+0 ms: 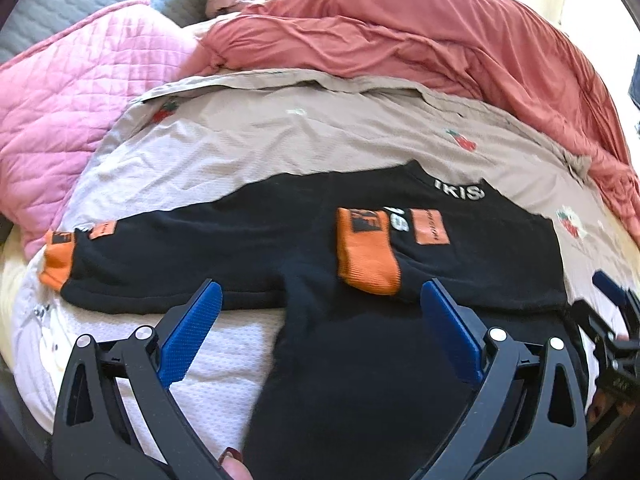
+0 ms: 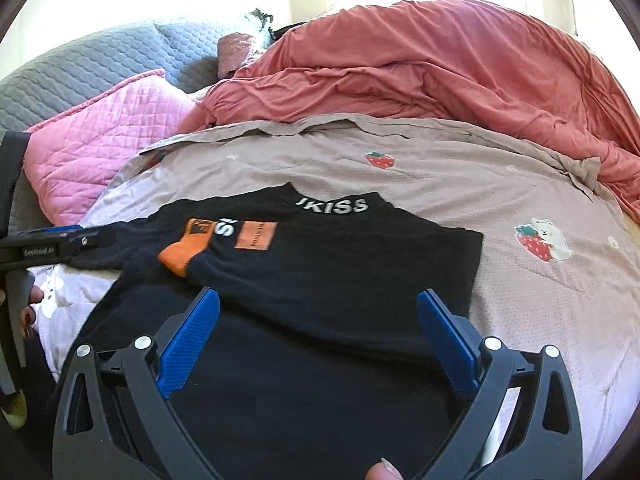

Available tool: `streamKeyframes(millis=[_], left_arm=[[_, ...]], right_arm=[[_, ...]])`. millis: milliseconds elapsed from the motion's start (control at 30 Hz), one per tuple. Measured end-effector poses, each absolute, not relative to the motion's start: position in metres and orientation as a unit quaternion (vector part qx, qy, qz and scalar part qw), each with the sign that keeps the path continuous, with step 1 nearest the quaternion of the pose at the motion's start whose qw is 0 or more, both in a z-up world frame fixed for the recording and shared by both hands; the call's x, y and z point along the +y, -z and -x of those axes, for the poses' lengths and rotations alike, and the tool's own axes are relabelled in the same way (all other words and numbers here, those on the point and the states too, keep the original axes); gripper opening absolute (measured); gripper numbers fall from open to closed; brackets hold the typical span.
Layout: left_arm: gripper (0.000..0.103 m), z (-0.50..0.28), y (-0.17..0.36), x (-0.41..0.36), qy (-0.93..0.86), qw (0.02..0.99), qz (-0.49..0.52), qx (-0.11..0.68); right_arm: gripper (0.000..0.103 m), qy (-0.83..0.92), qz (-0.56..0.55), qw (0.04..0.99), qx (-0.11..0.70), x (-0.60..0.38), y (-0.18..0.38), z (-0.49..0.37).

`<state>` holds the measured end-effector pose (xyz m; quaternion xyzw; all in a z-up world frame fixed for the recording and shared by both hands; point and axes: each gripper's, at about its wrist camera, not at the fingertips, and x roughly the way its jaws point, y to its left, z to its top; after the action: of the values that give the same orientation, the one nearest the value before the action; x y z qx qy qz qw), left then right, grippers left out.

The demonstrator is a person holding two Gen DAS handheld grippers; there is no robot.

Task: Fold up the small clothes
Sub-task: 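Open the left tool and move it to the other sleeve's orange cuff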

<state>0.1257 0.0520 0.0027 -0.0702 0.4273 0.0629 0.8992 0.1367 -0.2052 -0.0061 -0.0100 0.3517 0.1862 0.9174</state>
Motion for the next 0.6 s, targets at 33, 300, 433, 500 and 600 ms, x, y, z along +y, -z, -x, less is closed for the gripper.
streamKeyframes(millis=[33,300,433,500,600], left_arm=[[0.093,-0.125,-0.004,0.057,-0.065,0.900,0.074,0.425],[0.093,-0.118,-0.006,0.107,-0.093,0.897,0.126,0.412],[0.093,-0.113,-0.011,0.128,-0.101,0.897,0.150,0.402],[0.093,-0.110,-0.014,0.138,-0.112,0.899,0.151,0.395],[0.093,-0.108,-0.017,0.155,-0.130,0.900,0.150,0.389]], right_arm=[[0.098,-0.189,0.011,0.917,0.351,-0.198,0.005,-0.133],[0.098,-0.219,0.036,0.907,0.358,-0.142,-0.001,-0.115],[0.098,-0.227,0.048,0.902,0.363,-0.116,-0.002,-0.109],[0.098,-0.233,0.045,0.898,0.369,-0.104,0.000,-0.109],[0.098,-0.247,0.048,0.894,0.370,-0.086,-0.002,-0.108]])
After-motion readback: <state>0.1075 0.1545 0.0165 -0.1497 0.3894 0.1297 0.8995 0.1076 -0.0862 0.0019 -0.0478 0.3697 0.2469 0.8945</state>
